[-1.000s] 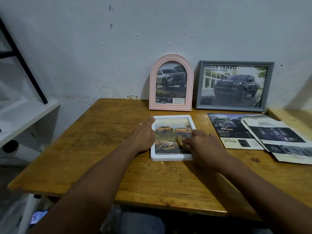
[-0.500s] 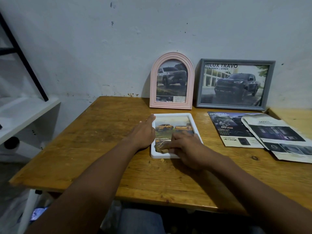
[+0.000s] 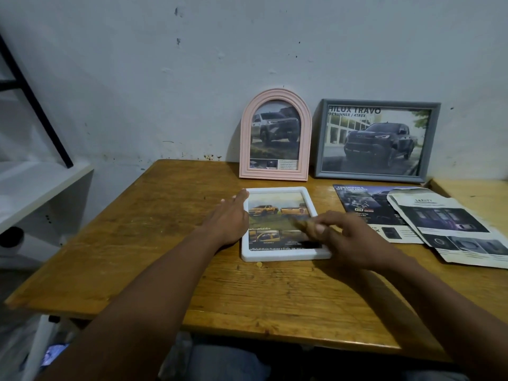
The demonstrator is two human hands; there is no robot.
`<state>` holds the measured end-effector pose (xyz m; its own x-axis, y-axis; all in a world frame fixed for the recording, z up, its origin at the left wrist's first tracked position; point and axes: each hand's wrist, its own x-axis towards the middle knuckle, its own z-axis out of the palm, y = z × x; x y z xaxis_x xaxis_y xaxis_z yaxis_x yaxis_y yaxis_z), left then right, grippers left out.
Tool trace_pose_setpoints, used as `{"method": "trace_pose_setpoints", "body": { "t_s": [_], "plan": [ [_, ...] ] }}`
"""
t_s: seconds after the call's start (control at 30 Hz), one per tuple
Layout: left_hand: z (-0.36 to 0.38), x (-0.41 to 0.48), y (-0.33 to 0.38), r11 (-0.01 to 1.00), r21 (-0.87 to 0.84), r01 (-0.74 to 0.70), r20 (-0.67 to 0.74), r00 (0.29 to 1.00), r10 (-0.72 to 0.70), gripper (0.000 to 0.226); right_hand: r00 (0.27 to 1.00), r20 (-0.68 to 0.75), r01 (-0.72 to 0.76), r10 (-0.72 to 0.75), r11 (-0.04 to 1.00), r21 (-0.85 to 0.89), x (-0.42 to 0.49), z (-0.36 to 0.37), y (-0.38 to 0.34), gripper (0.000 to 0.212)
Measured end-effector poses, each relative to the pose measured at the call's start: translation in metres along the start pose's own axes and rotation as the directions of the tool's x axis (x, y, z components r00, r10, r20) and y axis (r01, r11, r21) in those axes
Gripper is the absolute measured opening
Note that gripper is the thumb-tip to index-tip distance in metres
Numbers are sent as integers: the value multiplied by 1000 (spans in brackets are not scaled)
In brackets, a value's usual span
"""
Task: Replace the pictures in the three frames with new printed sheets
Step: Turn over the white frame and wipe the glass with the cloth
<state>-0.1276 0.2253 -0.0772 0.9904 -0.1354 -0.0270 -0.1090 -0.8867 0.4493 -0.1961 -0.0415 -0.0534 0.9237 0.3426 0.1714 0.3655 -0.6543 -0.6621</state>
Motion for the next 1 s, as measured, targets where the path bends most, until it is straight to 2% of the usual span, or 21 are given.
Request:
{"method": "trace_pose_setpoints", "body": {
  "t_s": [0.03,0.07,0.1,0.13,0.17,0.2,0.23,0.27,0.3,0.33,0.37,0.4,0.47,0.53,0.6,0.87,1.0],
  "plan": [
    [-1,0,2,1000,0,8,13,1000,-8,59,984,-105,-110,143,957,270,-1,-4,-4,25],
    [-3,2,4,1000,0,16,28,999,-16,61,931,-124,-227,343,812,537,0,-9,-8,23],
    [-4,3,5,1000,2,22,45,999,-22,64,854,-45,-319,519,588,743,5,-14,-8,20],
    [-6,5,7,1000,5,28,60,998,-28,68,781,66,-361,621,363,859,12,-20,-6,18],
    [-7,7,7,1000,5,30,74,997,-30,71,730,143,-375,668,217,901,22,-26,-5,18],
    [-8,9,7,1000,-5,25,80,996,-24,74,709,167,-385,685,177,906,31,-31,-6,19],
    [-8,9,8,1000,-21,11,73,997,-9,75,708,131,-401,694,242,884,43,-34,-6,18],
    [-7,9,9,999,-38,-12,53,998,14,75,727,31,-408,686,395,824,56,-34,-4,19],
    [-4,7,10,998,-51,-40,25,999,41,72,767,-103,-399,633,596,697,70,-33,-2,23],
    [-1,5,11,996,-60,-65,0,998,66,69,818,-221,-371,532,780,503,82,-29,-1,26],
    [2,3,11,994,-65,-86,-16,996,85,66,862,-300,-330,408,902,279,93,-25,2,25],
    [6,2,11,993,-66,-101,-19,995,100,64,893,-324,-300,312,950,89,101,-19,5,22],
    [13,-1,9,992,-57,-116,1,993,116,64,941,-259,-266,220,951,-158,115,-5,15,18],
    [19,-4,7,993,-48,-106,12,994,107,65,965,-140,-255,223,923,-290,118,12,22,17],
    [24,-7,7,995,-50,-90,-13,996,90,65,971,-90,-240,223,925,-296,112,21,23,18],
    [20,-18,21,999,-37,-21,-65,998,19,62,961,-111,-275,255,931,-242,45,27,4,46],
    [22,-18,21,999,-44,-7,-92,996,3,63,964,-131,-257,232,938,-230,-7,36,-18,46]
  ]
}}
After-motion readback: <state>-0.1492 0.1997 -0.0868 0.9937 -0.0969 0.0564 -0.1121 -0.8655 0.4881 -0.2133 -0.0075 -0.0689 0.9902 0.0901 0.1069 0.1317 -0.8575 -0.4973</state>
